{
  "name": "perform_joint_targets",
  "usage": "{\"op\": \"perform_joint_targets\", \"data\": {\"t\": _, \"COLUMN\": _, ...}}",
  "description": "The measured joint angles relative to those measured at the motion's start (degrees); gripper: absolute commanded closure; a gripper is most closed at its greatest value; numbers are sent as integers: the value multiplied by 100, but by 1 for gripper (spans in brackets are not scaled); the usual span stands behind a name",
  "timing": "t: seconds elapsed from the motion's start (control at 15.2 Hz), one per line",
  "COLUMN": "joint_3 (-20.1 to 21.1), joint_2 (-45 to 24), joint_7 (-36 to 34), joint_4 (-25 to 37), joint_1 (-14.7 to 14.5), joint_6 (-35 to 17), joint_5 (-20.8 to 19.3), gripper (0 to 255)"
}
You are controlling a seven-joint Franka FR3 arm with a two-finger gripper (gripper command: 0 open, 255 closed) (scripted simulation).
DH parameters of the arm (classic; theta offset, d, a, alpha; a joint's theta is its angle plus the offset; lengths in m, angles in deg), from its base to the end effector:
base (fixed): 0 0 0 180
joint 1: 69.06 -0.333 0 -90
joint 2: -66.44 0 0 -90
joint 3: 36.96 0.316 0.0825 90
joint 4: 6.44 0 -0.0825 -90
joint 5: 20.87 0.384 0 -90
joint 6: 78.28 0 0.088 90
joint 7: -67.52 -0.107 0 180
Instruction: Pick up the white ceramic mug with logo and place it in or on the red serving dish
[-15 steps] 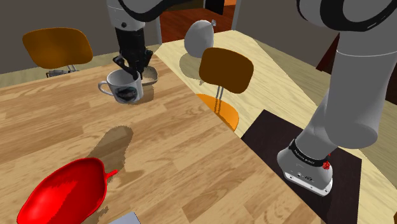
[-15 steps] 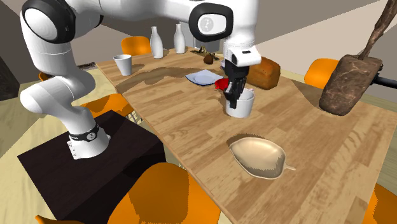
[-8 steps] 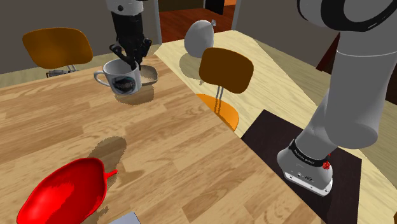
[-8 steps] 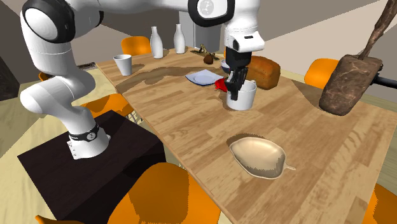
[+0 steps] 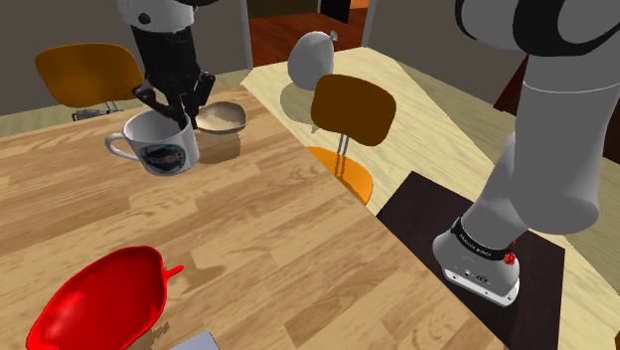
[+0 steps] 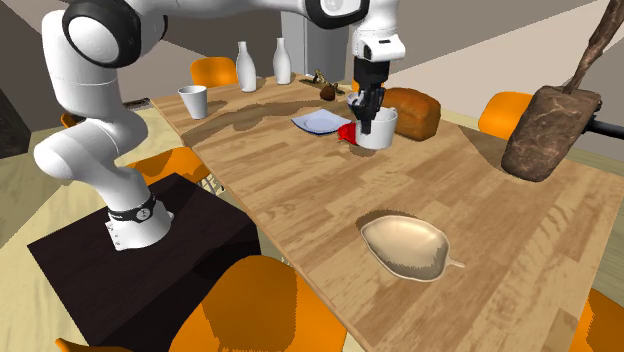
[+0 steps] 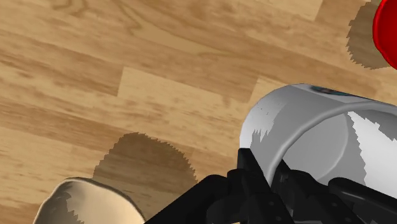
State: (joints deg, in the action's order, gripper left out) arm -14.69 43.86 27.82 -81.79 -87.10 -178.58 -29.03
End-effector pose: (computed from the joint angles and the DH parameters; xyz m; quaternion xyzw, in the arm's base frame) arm 0.5541 0.3904 0.5336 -0.9994 0.0004 -0.0252 0.0238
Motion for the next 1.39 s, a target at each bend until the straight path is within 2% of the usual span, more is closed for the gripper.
{"op": "perform_joint_targets", "data": {"t": 0.33, "joint_3": 134, "joint_2": -162, "joint_7": -583, "joint_4": 279, "joint_1": -488, "joint_6": 146, "joint_5": -145, "gripper": 255}}
{"op": "perform_joint_targets", "data": {"t": 0.4, "joint_3": 150, "joint_2": -339, "joint_7": -721, "joint_4": 570, "joint_1": -653, "joint_6": 270, "joint_5": -226, "gripper": 255}}
{"op": "perform_joint_targets", "data": {"t": 0.59, "joint_3": 208, "joint_2": -512, "joint_7": -1064, "joint_4": 831, "joint_1": -986, "joint_6": 382, "joint_5": -337, "gripper": 255}}
{"op": "perform_joint_targets", "data": {"t": 0.79, "joint_3": 233, "joint_2": -916, "joint_7": -1413, "joint_4": 1473, "joint_1": -1444, "joint_6": 646, "joint_5": -520, "gripper": 255}}
{"op": "perform_joint_targets", "data": {"t": 1.06, "joint_3": 198, "joint_2": -1615, "joint_7": -1757, "joint_4": 2691, "joint_1": -2126, "joint_6": 1164, "joint_5": -773, "gripper": 255}}
{"op": "perform_joint_targets", "data": {"t": 1.19, "joint_3": 129, "joint_2": -2093, "joint_7": -1831, "joint_4": 3577, "joint_1": -2516, "joint_6": 1544, "joint_5": -898, "gripper": 255}}
{"op": "perform_joint_targets", "data": {"t": 1.25, "joint_3": 126, "joint_2": -2128, "joint_7": -1875, "joint_4": 3615, "joint_1": -2569, "joint_6": 1555, "joint_5": -911, "gripper": 255}}
{"op": "perform_joint_targets", "data": {"t": 1.39, "joint_3": 150, "joint_2": -2020, "joint_7": -1938, "joint_4": 3311, "joint_1": -2518, "joint_6": 1373, "joint_5": -892, "gripper": 255}}
